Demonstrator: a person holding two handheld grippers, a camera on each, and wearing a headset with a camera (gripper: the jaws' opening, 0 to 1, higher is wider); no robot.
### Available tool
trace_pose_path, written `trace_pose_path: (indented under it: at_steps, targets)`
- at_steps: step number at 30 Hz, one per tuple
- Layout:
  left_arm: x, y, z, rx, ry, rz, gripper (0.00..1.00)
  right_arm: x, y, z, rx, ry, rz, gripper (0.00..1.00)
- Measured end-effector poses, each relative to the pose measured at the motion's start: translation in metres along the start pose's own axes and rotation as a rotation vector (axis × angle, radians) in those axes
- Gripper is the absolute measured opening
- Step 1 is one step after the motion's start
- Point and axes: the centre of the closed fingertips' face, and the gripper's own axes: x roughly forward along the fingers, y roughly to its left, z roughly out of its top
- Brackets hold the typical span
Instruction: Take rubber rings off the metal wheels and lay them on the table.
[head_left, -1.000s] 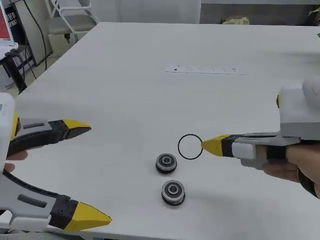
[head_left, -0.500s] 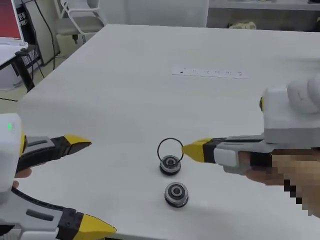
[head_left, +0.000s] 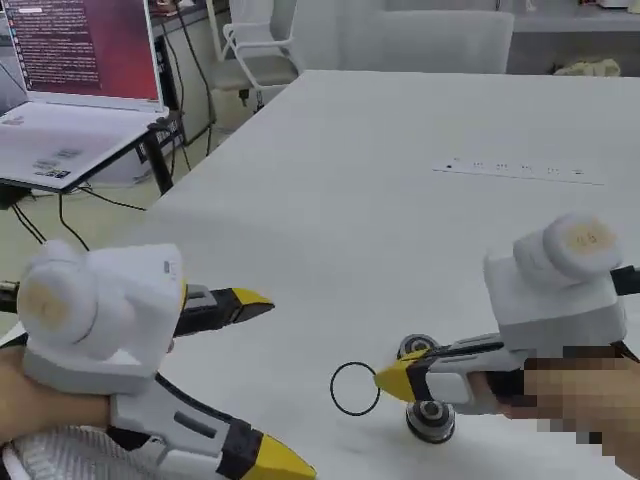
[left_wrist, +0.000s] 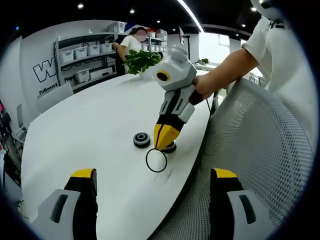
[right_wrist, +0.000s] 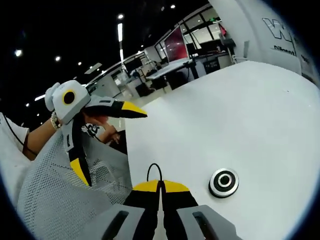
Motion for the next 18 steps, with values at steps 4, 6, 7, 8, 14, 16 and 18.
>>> trace_pose_path:
  at_steps: [4, 6, 7, 8, 14, 16, 18]
  targets:
    - [-0.003, 0.007, 0.001, -0.023, -0.015, 0.037, 0.92, 0.009, -0.010, -0.002, -0.008, 0.017, -0.027, 0.00]
    - [-0.003, 0.008, 0.001, -0.038, -0.023, 0.039, 0.92, 0.012, -0.014, -0.004, -0.011, 0.024, -0.037, 0.00]
    - [-0.003, 0.008, 0.001, -0.040, -0.024, 0.039, 0.93, 0.014, -0.015, -0.006, -0.013, 0.031, -0.047, 0.00]
    - [-0.002, 0.008, 0.002, -0.042, -0.026, 0.040, 0.93, 0.015, -0.017, -0.008, -0.021, 0.038, -0.057, 0.00]
    - [-0.001, 0.007, 0.004, -0.061, -0.040, 0.038, 0.93, 0.022, -0.021, -0.011, -0.037, 0.052, -0.083, 0.00]
    - [-0.001, 0.008, 0.003, -0.060, -0.035, 0.045, 0.93, 0.024, -0.020, -0.013, -0.051, 0.060, -0.087, 0.00]
    - [-0.001, 0.008, 0.003, -0.061, -0.038, 0.045, 0.93, 0.027, -0.019, -0.014, -0.067, 0.067, -0.093, 0.00]
